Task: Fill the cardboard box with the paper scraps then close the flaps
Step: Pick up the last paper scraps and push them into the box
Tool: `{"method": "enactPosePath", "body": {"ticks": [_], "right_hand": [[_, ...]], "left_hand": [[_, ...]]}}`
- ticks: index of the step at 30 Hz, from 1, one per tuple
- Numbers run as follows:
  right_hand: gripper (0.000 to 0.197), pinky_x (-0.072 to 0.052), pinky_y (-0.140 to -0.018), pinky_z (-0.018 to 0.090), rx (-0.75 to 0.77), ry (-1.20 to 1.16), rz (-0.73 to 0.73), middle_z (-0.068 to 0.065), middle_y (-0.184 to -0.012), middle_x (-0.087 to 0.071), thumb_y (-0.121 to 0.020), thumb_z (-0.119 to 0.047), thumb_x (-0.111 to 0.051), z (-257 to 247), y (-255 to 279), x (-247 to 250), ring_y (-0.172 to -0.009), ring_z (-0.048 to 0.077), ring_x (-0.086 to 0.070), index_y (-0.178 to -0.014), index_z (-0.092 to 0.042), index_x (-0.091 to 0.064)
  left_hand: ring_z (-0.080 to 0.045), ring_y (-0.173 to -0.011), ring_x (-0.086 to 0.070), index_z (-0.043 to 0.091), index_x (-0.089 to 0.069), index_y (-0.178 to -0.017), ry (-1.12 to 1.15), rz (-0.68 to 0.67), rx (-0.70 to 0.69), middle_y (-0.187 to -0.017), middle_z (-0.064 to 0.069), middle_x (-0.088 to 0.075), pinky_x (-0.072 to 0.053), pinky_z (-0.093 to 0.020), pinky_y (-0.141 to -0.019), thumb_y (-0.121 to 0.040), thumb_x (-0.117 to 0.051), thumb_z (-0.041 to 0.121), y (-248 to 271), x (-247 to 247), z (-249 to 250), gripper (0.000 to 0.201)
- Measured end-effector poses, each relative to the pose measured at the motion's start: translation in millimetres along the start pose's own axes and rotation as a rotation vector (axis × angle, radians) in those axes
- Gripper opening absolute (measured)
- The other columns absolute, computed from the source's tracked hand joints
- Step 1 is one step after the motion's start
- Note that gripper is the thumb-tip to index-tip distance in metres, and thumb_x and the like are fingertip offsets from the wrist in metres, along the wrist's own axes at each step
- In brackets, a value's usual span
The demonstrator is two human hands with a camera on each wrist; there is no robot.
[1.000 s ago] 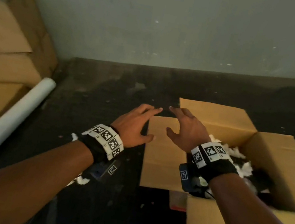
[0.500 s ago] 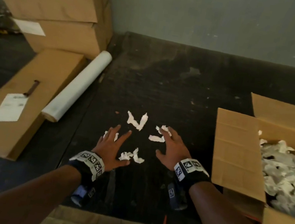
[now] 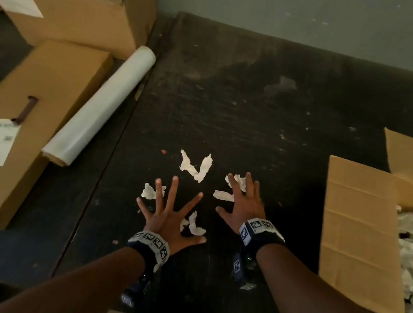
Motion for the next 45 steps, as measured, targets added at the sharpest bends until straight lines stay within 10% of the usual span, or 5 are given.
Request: {"method": "enactPosePath", "body": {"ticks": [6, 14, 21, 31, 45], "right_hand": [[0.088, -0.012, -0.122, 0.058, 0.067, 0.026, -0.087, 0.005, -0.163, 0.032, -0.097, -0.046, -0.060, -0.6, -40.1, -16.9, -0.151, 0.035, 0.020, -0.158, -0.045, 0.003], [0.070, -0.030, -0.120, 0.045, 0.132, 0.067, -0.072, -0.008, -0.169, -0.004, -0.099, 0.000, -0.045, -3.9, -38.5, -32.8, -0.155, 0.018, 0.000, -0.158, -0.033, -0.025], [0.069, -0.029, -0.119, 0.044, 0.118, 0.107, -0.129, -0.008, -0.169, -0.010, -0.098, -0.001, -0.048, -5.9, -41.5, -23.9, -0.155, 0.016, -0.011, -0.157, -0.032, -0.028], [0.056, -0.042, -0.114, 0.045, 0.306, 0.008, 0.173, -0.003, -0.166, -0.024, -0.100, -0.006, -0.050, -33.9, -56.1, 13.9, -0.149, 0.018, -0.032, -0.152, -0.026, -0.041], [0.069, -0.031, -0.119, 0.052, 0.328, 0.236, -0.210, -0.004, -0.170, 0.000, -0.100, -0.007, -0.048, -55.2, -82.9, -1.6, -0.156, 0.025, -0.003, -0.160, -0.027, -0.020]], "left_hand": [[-0.044, -0.138, 0.044, 0.066, 0.025, -0.143, 0.044, -0.038, -0.013, -0.150, 0.002, 0.055, 0.002, -0.079, -0.111, -0.066, -0.035, 0.101, -37.3, -3.3, -14.7, 0.104], [-0.023, -0.151, 0.027, 0.044, 0.003, -0.159, 0.020, -0.011, -0.281, -0.163, 0.001, 0.033, -0.020, -0.052, -0.125, -0.105, -0.030, 0.049, -29.1, -24.5, -7.5, 0.063], [-0.014, -0.153, 0.012, 0.042, -0.009, -0.159, 0.138, -0.051, -0.373, -0.158, 0.019, 0.035, -0.046, -0.008, -0.082, -0.090, -0.048, -0.015, -29.7, -8.8, -26.9, 0.098], [-0.019, -0.156, 0.001, 0.039, -0.020, -0.158, 0.183, 0.142, -0.304, -0.167, 0.009, 0.017, -0.043, -0.037, -0.114, -0.088, -0.051, -0.016, -71.3, 54.0, -46.9, 0.094], [-0.022, -0.155, 0.013, 0.038, -0.008, -0.160, -0.051, -0.094, -0.230, -0.168, 0.004, 0.021, -0.040, -0.043, -0.116, -0.093, -0.050, -0.010, -122.0, 58.5, -43.3, 0.093]]}}
Point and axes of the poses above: each hand's wrist, its own y-axis away from the middle knuckle, its own x-axis out of the back of the hand, z = x × y, the point moved 2 cm from there along -y, towards the middle knuckle
